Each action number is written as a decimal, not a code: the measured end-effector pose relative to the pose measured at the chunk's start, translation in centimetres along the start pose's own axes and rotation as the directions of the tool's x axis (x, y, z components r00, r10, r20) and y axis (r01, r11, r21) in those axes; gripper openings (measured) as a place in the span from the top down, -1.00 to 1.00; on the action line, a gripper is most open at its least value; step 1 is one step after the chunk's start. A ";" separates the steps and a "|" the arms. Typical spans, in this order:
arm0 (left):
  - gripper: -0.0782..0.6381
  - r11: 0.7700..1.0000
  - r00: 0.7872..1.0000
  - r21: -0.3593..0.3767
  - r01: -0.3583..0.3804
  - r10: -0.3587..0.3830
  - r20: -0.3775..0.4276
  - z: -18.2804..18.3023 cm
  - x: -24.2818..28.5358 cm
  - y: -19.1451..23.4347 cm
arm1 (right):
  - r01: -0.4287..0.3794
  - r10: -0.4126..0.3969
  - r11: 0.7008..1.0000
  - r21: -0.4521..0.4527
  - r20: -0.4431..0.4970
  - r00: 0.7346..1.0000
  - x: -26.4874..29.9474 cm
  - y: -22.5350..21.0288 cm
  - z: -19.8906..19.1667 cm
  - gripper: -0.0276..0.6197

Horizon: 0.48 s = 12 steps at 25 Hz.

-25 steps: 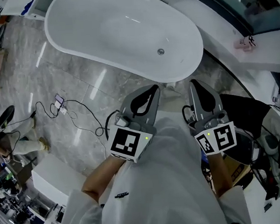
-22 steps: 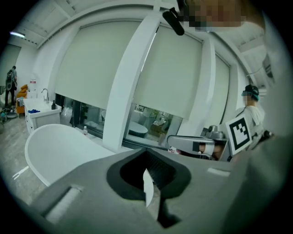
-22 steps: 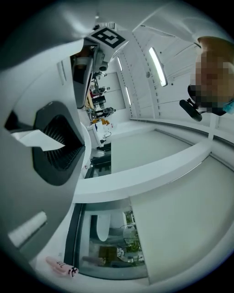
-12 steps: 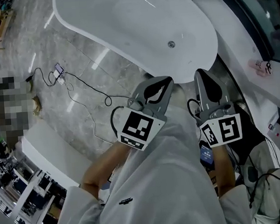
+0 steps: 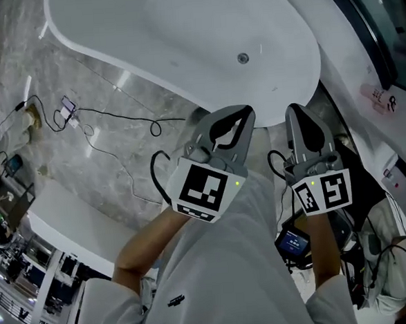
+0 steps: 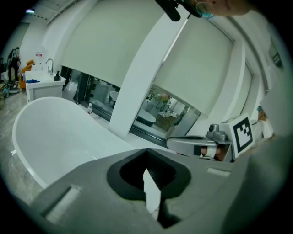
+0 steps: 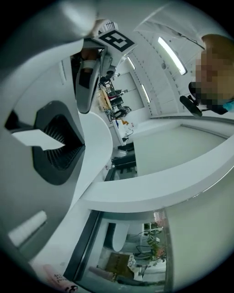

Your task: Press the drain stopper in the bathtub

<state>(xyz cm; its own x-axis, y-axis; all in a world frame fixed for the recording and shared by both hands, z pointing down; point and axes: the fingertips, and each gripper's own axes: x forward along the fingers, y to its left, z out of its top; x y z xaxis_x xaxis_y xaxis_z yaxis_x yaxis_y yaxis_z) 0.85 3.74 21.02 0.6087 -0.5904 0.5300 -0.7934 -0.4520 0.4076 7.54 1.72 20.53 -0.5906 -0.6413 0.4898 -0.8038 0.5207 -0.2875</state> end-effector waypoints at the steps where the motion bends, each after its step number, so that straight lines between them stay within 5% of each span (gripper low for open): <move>1: 0.77 1.000 1.000 -0.010 -0.004 0.004 -0.005 -0.4 0.8 1.0 | 0.001 -0.001 1.000 -0.001 -0.008 1.000 1.1 -0.5 -0.7 0.91; 12: 0.77 0.993 0.998 -0.105 -0.050 0.044 -0.055 -10.0 11.4 7.5 | 0.004 -0.001 1.000 0.018 -0.173 0.985 9.6 -8.2 -12.9 0.91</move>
<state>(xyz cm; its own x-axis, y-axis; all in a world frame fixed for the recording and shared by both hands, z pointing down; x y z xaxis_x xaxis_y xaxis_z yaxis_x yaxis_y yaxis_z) 1.85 0.35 37.54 0.5722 -0.5720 0.5877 -0.8182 -0.3493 0.4566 9.39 -1.47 38.19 -0.5685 -0.5351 0.6249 -0.8076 0.5075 -0.3002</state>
